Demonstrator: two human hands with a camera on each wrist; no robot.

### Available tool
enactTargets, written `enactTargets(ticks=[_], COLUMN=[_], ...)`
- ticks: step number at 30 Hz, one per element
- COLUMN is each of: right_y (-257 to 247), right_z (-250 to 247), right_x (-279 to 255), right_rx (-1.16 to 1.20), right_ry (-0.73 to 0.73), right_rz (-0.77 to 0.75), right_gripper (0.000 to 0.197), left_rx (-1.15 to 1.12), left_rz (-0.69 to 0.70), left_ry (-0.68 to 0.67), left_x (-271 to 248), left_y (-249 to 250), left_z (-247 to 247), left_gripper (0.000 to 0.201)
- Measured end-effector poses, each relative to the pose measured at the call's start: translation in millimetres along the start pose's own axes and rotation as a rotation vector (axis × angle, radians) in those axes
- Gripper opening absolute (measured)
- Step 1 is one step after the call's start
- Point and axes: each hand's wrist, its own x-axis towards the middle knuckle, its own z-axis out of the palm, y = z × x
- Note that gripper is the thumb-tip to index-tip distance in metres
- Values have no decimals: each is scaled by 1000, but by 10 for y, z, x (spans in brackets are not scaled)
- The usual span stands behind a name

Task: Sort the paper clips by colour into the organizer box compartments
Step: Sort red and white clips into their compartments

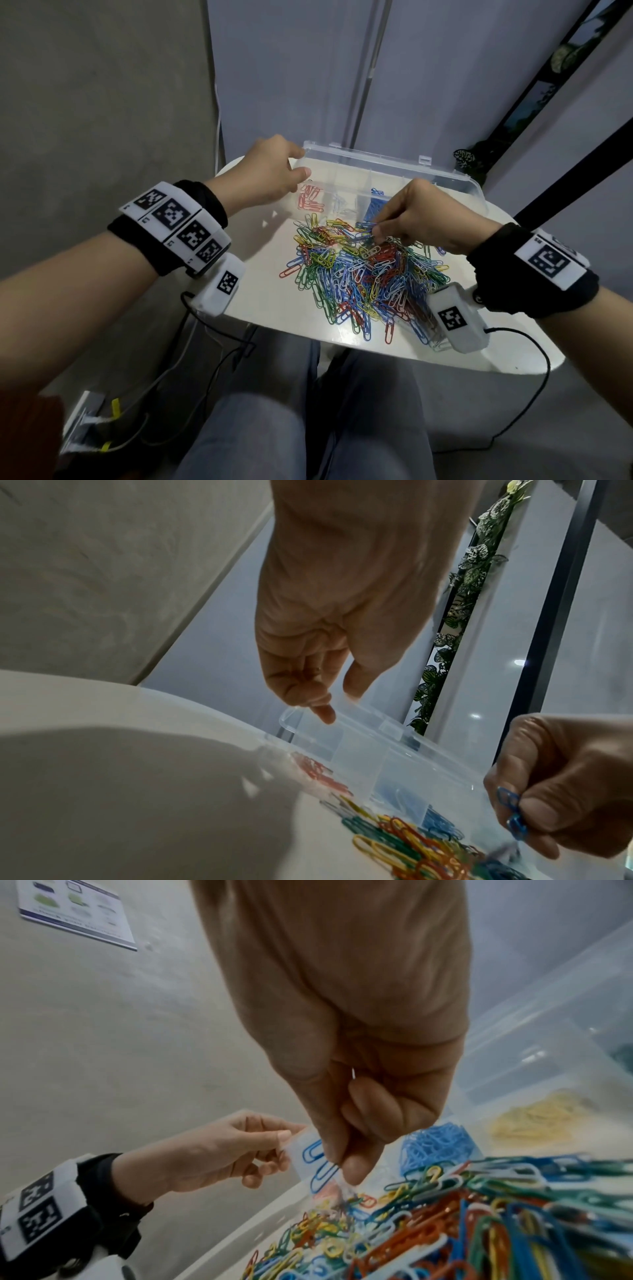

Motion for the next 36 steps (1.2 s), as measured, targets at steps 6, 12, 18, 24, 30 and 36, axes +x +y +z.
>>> enactTargets(ticks=[6,12,18,24,30,36], right_y=[0,-86,-62,-157,-159,-108], right_z=[-148,-442,-404,-177,273,411], right_x=[-43,96,301,214,195,234], right_rx=[52,86,-86,-138,-376,-458], right_ry=[65,373,345,281,66,49], right_rz=[-9,-52,22,-99,-144,-68], right_gripper=[9,14,15,12,5,18], left_rx=[8,-13,-23,-33,-29,-11], left_rz=[-3,-3,-8,-17,0,4], left_ry=[-9,-9,-9,-15,-13,-23], left_x=[4,6,4,12,-8,1], left_y=[4,5,0,-13,11,16], left_z=[4,15,19,28,14,3], left_gripper=[49,48,48,49,48,48])
